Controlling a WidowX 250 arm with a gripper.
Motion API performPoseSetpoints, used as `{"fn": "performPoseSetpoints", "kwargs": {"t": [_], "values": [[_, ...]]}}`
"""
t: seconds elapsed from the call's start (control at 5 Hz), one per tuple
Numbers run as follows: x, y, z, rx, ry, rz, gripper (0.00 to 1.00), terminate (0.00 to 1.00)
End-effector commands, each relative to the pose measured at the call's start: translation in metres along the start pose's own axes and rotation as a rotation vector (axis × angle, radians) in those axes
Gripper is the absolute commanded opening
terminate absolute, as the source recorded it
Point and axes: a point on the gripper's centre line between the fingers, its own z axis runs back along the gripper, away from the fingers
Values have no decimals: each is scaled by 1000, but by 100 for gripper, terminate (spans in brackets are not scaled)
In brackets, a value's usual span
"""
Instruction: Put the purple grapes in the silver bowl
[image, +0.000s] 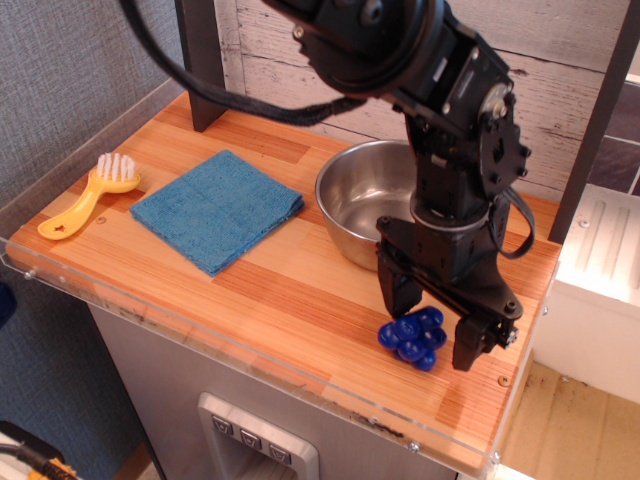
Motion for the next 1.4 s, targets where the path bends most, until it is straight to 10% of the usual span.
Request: {"fn": "performPoseSetpoints", "kwargs": {"t": [0.0,0.2,0.6,1.2], "values": [[-1,11,1,9,1,40,100,0],[-2,8,6,15,-1,29,0,0],[0,5,15,1,-22,15,0,0],[53,48,130,78,-323,58,0,0]]}}
